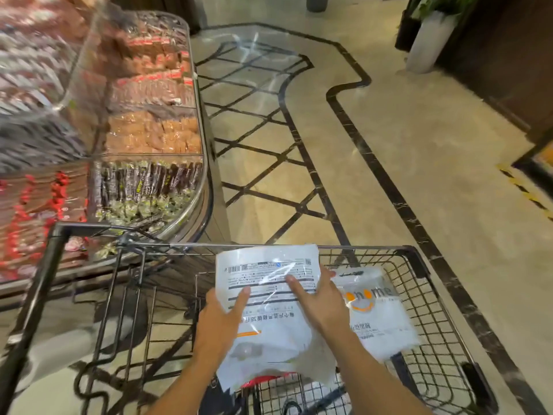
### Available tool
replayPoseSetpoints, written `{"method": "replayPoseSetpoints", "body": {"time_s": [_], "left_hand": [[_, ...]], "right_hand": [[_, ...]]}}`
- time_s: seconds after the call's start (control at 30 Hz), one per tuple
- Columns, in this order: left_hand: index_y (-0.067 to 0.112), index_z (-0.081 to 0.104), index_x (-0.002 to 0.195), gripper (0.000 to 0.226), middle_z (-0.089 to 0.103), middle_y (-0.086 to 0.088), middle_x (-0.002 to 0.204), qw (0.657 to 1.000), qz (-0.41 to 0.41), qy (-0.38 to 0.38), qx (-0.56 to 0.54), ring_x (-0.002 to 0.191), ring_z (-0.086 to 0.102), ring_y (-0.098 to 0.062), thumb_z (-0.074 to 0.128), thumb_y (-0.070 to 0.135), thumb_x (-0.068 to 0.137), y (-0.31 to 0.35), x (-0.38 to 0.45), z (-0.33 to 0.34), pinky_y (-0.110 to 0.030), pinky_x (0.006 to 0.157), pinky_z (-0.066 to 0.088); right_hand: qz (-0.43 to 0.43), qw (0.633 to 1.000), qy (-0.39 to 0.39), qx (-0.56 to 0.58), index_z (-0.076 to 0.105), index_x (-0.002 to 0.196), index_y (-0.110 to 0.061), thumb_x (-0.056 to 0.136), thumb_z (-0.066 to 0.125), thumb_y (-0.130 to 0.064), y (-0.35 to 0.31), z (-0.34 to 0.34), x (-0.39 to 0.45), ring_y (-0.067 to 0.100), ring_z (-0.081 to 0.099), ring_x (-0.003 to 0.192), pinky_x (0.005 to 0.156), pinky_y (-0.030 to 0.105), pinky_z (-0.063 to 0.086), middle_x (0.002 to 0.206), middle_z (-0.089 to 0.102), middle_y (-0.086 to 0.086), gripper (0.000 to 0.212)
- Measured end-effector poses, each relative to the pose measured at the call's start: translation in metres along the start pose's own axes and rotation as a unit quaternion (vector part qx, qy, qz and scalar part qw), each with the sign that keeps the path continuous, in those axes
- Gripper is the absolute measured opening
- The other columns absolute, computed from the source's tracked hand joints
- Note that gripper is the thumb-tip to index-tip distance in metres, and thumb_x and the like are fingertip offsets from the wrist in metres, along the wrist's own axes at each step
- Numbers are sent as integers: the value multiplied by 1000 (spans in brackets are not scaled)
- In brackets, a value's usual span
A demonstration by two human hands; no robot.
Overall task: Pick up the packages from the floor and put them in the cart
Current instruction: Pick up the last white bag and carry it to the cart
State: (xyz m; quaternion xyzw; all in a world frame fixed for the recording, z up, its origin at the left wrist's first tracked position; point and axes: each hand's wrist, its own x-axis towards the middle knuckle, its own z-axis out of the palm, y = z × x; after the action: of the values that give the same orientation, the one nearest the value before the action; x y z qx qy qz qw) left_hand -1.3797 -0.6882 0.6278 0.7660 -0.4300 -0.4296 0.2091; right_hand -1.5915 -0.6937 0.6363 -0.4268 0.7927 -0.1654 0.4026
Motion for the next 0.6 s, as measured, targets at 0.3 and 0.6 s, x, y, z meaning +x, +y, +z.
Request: {"method": "replayPoseSetpoints", "body": {"time_s": [0.3, 0.6], "left_hand": [[31, 54, 131, 89, 74, 10, 109, 999, 25, 21, -1, 93, 73, -8, 54, 94, 69, -9, 9, 8, -34, 77, 61], [22, 28, 159, 118, 64, -6, 141, 999, -17, 8, 41, 122, 66, -29, 56, 93, 69, 3, -5, -23, -48, 98, 55]], "right_hand": [[-15, 1000, 3, 17, 41, 147, -33, 70, 40, -98, 6, 10, 17, 28, 66, 118, 98, 47, 54, 129, 67, -3, 101], [-17, 998, -58, -18, 5, 168, -24, 79, 44, -94, 1, -14, 7, 38, 24, 157, 123, 57, 29, 173, 19, 15, 120]]}}
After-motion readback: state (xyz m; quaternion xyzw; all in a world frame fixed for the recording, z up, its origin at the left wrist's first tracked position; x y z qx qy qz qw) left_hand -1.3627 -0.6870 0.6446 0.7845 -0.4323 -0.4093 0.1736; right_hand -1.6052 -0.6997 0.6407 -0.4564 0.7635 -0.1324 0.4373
